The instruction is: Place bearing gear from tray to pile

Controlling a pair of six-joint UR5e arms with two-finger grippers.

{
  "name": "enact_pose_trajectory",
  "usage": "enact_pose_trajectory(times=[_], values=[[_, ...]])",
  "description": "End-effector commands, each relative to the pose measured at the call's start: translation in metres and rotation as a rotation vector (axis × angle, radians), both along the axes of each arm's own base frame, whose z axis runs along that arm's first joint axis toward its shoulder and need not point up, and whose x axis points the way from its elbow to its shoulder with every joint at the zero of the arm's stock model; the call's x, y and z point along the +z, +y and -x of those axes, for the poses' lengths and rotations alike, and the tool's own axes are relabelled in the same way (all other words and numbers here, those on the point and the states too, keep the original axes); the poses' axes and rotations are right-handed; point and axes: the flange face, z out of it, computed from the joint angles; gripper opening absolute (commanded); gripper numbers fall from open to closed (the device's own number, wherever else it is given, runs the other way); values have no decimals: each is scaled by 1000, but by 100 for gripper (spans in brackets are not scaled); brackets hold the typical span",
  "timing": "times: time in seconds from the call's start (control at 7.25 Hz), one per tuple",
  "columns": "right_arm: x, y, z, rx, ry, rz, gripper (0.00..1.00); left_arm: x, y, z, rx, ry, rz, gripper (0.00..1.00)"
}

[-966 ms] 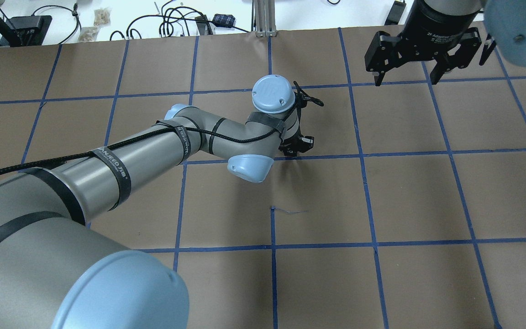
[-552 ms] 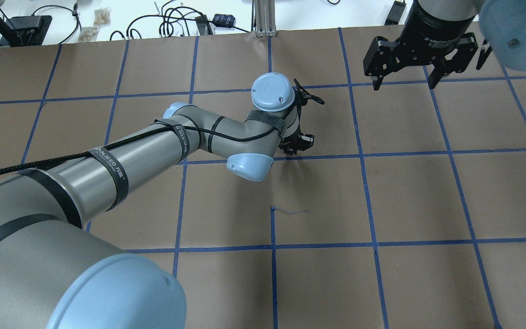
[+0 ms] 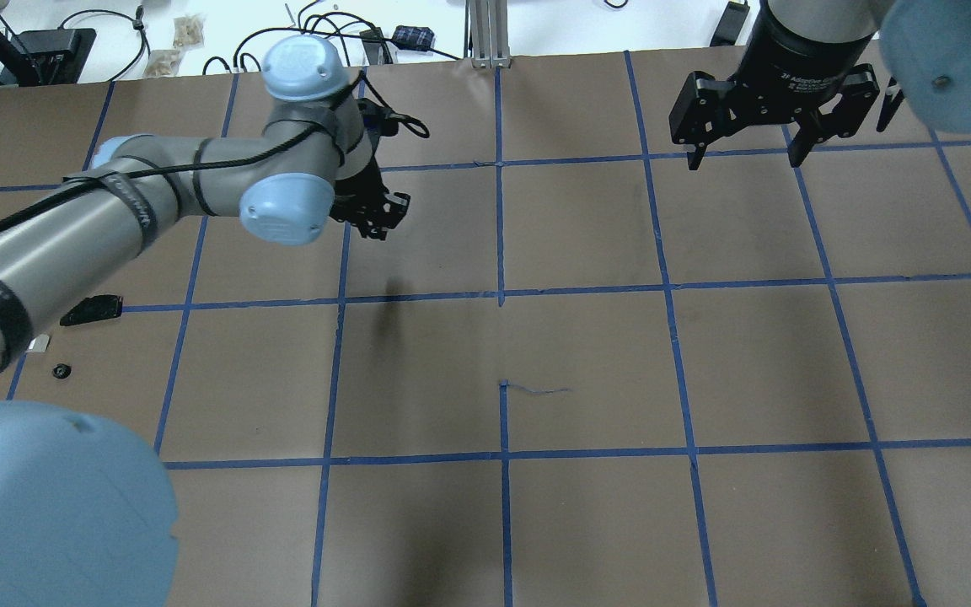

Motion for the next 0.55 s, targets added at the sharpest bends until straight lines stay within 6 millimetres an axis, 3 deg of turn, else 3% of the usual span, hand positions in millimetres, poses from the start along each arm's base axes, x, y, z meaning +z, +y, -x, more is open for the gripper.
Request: enact_pose_trajectory(times=[0.0,0.14,0.41], values=[[3,-5,0,-3,-3,41,100,18,10,-131,-28,4,-75,0],[0,-8,-2,-3,-17,49,100,9,22,-182,-65,19,-89,0],[-3,-10,-4,-3,-39,70,100,5,46,-308,-101,41,-98,0]])
